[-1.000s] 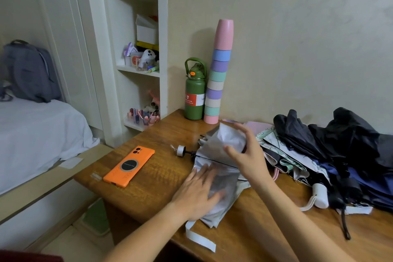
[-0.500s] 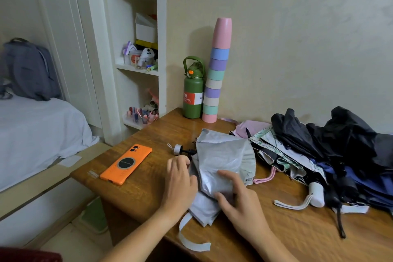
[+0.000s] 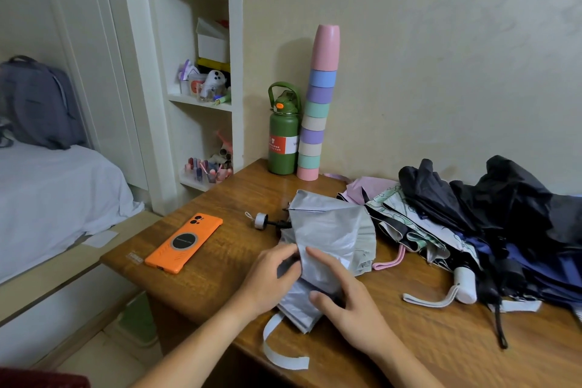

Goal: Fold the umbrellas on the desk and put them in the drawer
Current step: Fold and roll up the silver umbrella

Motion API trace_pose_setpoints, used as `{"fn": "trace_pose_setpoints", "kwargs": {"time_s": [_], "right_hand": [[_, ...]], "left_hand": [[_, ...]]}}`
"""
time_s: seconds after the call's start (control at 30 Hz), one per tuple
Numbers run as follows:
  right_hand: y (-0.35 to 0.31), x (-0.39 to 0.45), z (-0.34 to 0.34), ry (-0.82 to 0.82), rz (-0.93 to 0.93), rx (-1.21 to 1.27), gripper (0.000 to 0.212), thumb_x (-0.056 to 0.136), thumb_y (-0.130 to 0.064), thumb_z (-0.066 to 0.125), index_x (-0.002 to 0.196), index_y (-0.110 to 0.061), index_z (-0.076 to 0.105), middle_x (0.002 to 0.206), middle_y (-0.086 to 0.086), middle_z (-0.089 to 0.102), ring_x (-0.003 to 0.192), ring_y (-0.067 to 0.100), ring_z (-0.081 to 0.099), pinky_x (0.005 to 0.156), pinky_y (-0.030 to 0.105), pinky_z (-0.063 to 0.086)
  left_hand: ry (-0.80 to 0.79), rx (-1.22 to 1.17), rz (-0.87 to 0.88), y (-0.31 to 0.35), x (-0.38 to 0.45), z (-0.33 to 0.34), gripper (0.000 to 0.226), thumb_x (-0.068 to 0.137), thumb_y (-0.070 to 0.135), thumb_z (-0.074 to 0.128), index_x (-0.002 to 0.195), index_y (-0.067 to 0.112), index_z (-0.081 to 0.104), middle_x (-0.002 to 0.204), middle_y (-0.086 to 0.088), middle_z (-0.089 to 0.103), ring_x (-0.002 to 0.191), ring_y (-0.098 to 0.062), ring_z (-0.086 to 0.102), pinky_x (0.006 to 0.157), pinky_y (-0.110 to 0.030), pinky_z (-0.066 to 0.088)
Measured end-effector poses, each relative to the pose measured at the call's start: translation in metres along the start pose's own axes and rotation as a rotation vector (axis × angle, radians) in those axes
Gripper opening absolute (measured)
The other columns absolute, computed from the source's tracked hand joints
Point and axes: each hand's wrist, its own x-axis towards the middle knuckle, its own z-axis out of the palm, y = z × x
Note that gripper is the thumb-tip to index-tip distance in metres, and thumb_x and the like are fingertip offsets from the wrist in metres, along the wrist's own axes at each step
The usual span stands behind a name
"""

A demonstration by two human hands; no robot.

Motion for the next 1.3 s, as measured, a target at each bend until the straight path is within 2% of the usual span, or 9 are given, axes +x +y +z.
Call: {"fn": "trace_pose_setpoints", "kwargs": {"time_s": [0.27, 0.43, 0.63, 0.77, 0.87, 0.97, 1.1, 1.2, 1.3], "right_hand": [[0.007, 0.002, -0.003, 0.239, 0.013, 0.035, 0.035, 0.098, -0.013, 0.067, 0.120, -0.039, 0.071, 0.122, -0.027, 0.069, 0.120, -0.003, 0.060, 0.103, 0.032, 0.049], [0.014, 0.002, -0.003, 0.292, 0.027, 0.015, 0.034, 0.097, -0.014, 0.069, 0.110, -0.045, 0.073, 0.114, -0.021, 0.073, 0.099, 0.022, 0.069, 0.087, 0.053, 0.055], [0.016, 0.002, -0.001, 0.320, -0.026, -0.013, 0.037, 0.095, -0.012, 0.071, 0.114, -0.043, 0.072, 0.113, -0.017, 0.073, 0.098, 0.017, 0.069, 0.081, 0.048, 0.056], [0.011, -0.001, -0.003, 0.362, -0.070, 0.000, 0.055, 0.091, -0.007, 0.074, 0.132, -0.043, 0.062, 0.111, -0.016, 0.070, 0.090, 0.012, 0.065, 0.074, 0.023, 0.052], [0.011, -0.003, -0.002, 0.347, -0.103, -0.112, 0.067, 0.089, -0.009, 0.075, 0.143, -0.040, 0.051, 0.101, -0.014, 0.066, 0.077, 0.015, 0.061, 0.068, 0.022, 0.050], [0.014, -0.003, 0.003, 0.299, -0.091, -0.194, 0.070, 0.089, -0.018, 0.076, 0.147, -0.037, 0.043, 0.108, -0.024, 0.061, 0.083, 0.000, 0.060, 0.072, 0.011, 0.044], [0.019, -0.001, 0.003, 0.295, -0.192, -0.356, 0.043, 0.085, -0.017, 0.070, 0.119, -0.039, 0.058, 0.107, -0.024, 0.058, 0.091, 0.001, 0.059, 0.076, 0.020, 0.048], [0.019, 0.000, 0.001, 0.317, -0.266, -0.487, 0.023, 0.080, -0.019, 0.064, 0.099, -0.032, 0.066, 0.094, -0.015, 0.049, 0.086, 0.006, 0.051, 0.070, 0.031, 0.047], [0.016, -0.001, 0.004, 0.294, -0.291, -0.525, 0.023, 0.076, -0.017, 0.067, 0.094, -0.029, 0.067, 0.105, -0.011, 0.046, 0.100, 0.007, 0.047, 0.081, 0.024, 0.041]], "left_hand": [[0.111, -0.223, -0.148, -0.003, 0.000, -0.006, 0.012, 0.087, 0.007, 0.077, 0.089, 0.015, 0.069, 0.078, 0.008, 0.062, 0.080, -0.008, 0.058, 0.078, -0.022, 0.049], [0.076, -0.244, -0.183, -0.005, -0.001, -0.010, 0.013, 0.085, 0.027, 0.072, 0.096, 0.031, 0.078, 0.085, 0.008, 0.058, 0.084, -0.008, 0.058, 0.080, -0.019, 0.048], [0.166, -0.262, -0.198, -0.002, -0.003, -0.014, 0.018, 0.078, 0.018, 0.076, 0.076, 0.023, 0.059, 0.090, -0.003, 0.057, 0.088, -0.015, 0.059, 0.081, -0.020, 0.048], [0.170, -0.399, -0.234, -0.001, -0.005, -0.018, 0.026, 0.079, 0.015, 0.075, 0.077, 0.019, 0.049, 0.092, -0.019, 0.056, 0.089, -0.024, 0.059, 0.081, -0.038, 0.049], [0.236, -0.444, -0.255, -0.002, -0.005, -0.016, 0.029, 0.077, 0.012, 0.076, 0.086, 0.018, 0.050, 0.090, -0.011, 0.059, 0.089, -0.022, 0.060, 0.082, -0.036, 0.051], [0.285, -0.468, -0.265, -0.002, -0.006, -0.017, 0.033, 0.074, 0.014, 0.079, 0.091, 0.023, 0.053, 0.088, -0.006, 0.061, 0.088, -0.021, 0.062, 0.083, -0.036, 0.053], [0.291, -0.451, -0.259, 0.003, -0.009, -0.019, 0.034, 0.078, 0.017, 0.073, 0.107, 0.019, 0.055, 0.089, -0.003, 0.064, 0.091, -0.023, 0.063, 0.084, -0.033, 0.051], [0.203, -0.379, -0.283, 0.012, -0.011, -0.016, 0.036, 0.087, 0.033, 0.056, 0.122, 0.024, 0.055, 0.099, 0.012, 0.068, 0.096, -0.008, 0.063, 0.085, -0.028, 0.048], [0.213, -0.364, -0.336, 0.019, -0.012, -0.016, 0.027, 0.101, 0.036, 0.061, 0.127, 0.029, 0.055, 0.101, 0.015, 0.073, 0.094, 0.001, 0.066, 0.084, -0.026, 0.046]]}}
